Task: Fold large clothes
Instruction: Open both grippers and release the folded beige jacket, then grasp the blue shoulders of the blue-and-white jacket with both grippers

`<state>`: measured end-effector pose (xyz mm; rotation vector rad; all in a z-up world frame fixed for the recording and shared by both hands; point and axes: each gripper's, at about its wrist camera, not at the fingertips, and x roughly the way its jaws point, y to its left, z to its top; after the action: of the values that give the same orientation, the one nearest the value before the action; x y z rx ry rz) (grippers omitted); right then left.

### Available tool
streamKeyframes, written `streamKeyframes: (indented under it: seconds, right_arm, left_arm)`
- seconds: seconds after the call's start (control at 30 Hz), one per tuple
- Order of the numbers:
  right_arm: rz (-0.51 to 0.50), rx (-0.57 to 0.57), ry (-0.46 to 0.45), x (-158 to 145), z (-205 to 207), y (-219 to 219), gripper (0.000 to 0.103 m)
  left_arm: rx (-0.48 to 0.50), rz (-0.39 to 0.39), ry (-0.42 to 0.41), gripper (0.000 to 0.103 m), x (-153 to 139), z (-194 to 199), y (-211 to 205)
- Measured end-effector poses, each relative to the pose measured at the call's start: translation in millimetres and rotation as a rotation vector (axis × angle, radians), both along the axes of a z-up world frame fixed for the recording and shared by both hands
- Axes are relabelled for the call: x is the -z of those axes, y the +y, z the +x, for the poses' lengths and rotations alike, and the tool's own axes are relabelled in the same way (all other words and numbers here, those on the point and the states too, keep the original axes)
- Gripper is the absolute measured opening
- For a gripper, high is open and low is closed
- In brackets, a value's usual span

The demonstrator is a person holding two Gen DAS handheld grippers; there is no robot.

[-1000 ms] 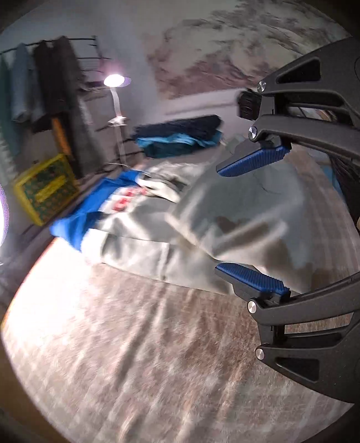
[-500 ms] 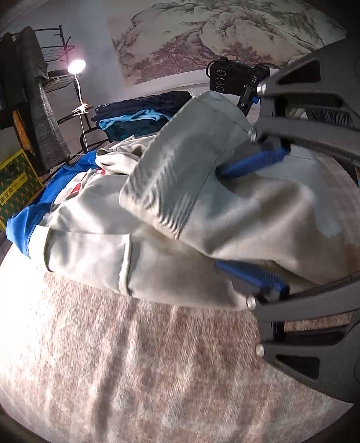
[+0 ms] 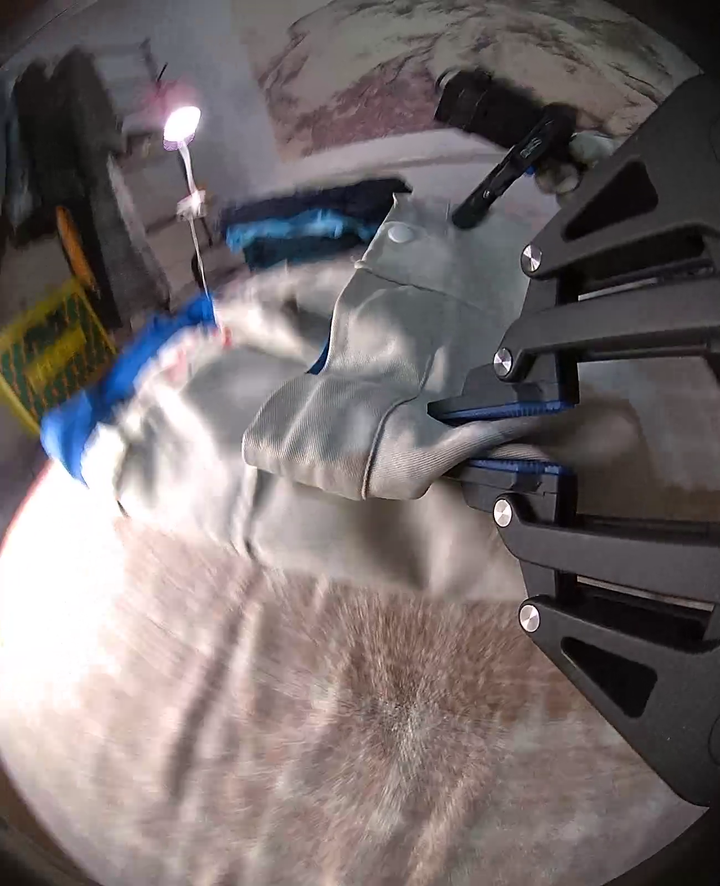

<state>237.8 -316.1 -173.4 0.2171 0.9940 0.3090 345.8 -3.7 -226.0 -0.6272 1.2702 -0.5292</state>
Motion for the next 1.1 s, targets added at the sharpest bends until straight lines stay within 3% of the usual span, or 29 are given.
streamKeyframes:
  seconds: [0.07,0.17,0.23,0.3,0.4,0.47,0.57,0.67,0.73,0.8,0.9,1.03,1.1]
  right_arm:
    - [-0.083,0.008,0.031,18,13,7,0.008]
    - [-0.128,-0.006,0.035,27,18,10,0.011]
    - [-0.132,0.014,0.022,21,14,4,0.019]
    - [-0.146,0.062,-0.013,9,4,-6,0.035]
    - [-0.175,0.085,-0.090,-10,-15,-8,0.036]
    - [-0.151,0.064,-0.121,-18,-26,-2,0.035]
    - [-0.156,-0.004,-0.164,-20,-34,19,0.035]
    - [-0.205,-0.085,-0.165,-10,-30,43,0.034]
    - [-0.254,-0.084,-0.148,-1,-24,49,0.034]
    - [-0.317,-0.059,-0.088,20,-6,43,0.029]
    - [-0.296,-0.047,-0.036,34,3,35,0.029]
    - [-0.282,-0.034,-0.048,16,-4,36,0.031]
    - [-0.242,-0.016,-0.077,-1,-10,29,0.040]
  left_arm:
    - [0.008,0.045,-0.036,0.015,12,7,-10]
    - [0.030,0.106,-0.095,0.016,4,5,-17]
    - [0.017,0.095,-0.079,0.023,0,5,-13]
    - [0.012,0.105,-0.104,0.024,-10,1,-5]
    - [-0.028,0.176,-0.210,0.024,-39,-18,7]
    - [-0.024,0.172,-0.272,0.024,-56,-31,6]
    - [0.046,0.237,-0.371,0.024,-68,-51,-11]
    - [0.106,0.312,-0.332,0.024,-46,-56,-26]
    - [0.096,0.322,-0.258,0.024,-22,-52,-24]
    - [0.110,0.315,-0.244,0.023,-6,-52,-21]
    - [0.128,0.354,-0.291,0.023,-9,-57,-26]
    - [0.117,0.351,-0.278,0.022,-23,-53,-25]
    - [0.114,0.319,-0.310,0.022,-37,-51,-25]
